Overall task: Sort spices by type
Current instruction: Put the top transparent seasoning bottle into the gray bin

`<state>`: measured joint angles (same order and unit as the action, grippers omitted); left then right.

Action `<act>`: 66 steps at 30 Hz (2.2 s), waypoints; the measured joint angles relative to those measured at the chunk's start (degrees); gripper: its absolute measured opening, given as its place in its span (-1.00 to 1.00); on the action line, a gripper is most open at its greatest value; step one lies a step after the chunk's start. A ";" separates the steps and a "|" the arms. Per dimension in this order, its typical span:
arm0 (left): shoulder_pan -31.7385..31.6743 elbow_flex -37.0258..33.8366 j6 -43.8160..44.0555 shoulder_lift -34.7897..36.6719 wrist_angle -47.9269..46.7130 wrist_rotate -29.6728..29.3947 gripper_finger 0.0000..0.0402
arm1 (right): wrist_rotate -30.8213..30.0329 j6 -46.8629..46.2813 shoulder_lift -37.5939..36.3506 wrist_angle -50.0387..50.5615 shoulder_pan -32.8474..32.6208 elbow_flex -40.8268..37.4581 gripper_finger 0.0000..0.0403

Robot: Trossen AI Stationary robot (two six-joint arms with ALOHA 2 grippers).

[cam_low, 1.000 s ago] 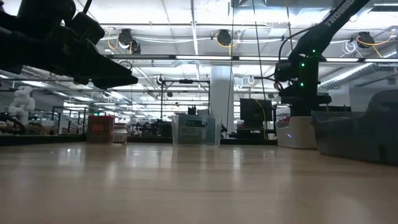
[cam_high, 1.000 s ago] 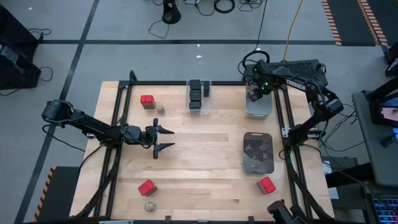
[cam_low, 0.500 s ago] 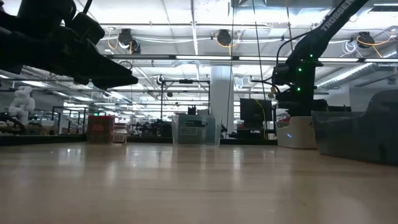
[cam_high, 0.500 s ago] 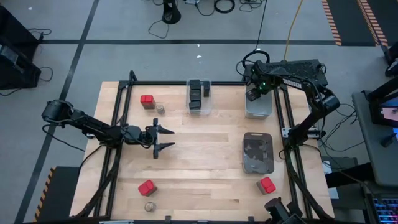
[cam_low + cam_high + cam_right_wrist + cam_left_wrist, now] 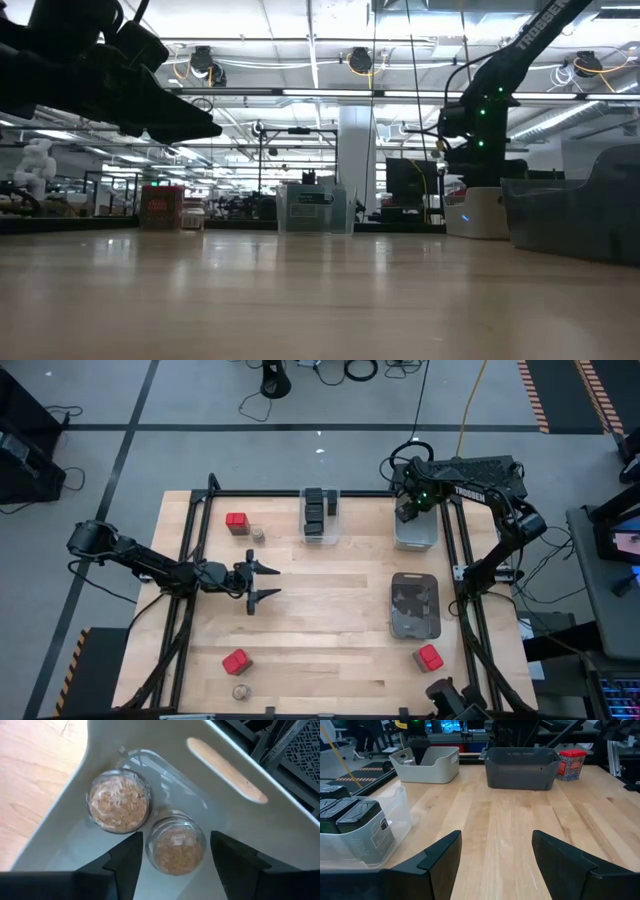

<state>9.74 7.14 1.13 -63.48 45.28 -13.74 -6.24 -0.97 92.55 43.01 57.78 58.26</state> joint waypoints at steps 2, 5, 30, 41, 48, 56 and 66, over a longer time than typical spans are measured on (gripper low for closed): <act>-0.01 0.00 0.00 0.00 0.00 0.00 0.24 | 0.00 0.02 0.00 0.66 0.00 0.00 0.11; 0.00 0.00 0.00 0.00 0.00 0.00 0.24 | 0.02 0.52 -0.05 1.67 0.00 0.02 0.14; 0.00 0.00 0.03 0.00 0.04 0.00 0.24 | 0.38 -4.47 -0.20 22.70 -9.65 25.60 0.13; 0.02 0.00 2.52 0.14 0.24 -4.33 0.24 | 4.62 -11.61 -0.20 9.54 -20.62 28.22 0.13; 0.80 1.38 4.45 3.71 -4.79 -12.33 0.24 | 9.40 -8.33 -0.20 0.73 -27.98 28.22 0.13; -0.70 17.07 21.99 7.74 -52.83 -23.59 0.24 | 9.41 -0.82 0.17 -4.14 -34.46 28.24 0.13; -21.54 33.65 16.57 5.96 -76.73 -14.20 0.24 | 9.35 2.52 4.45 -5.84 -38.56 28.26 0.13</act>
<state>-11.80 40.78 17.69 -57.52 -31.46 -27.94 3.11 1.55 97.00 37.17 19.22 86.52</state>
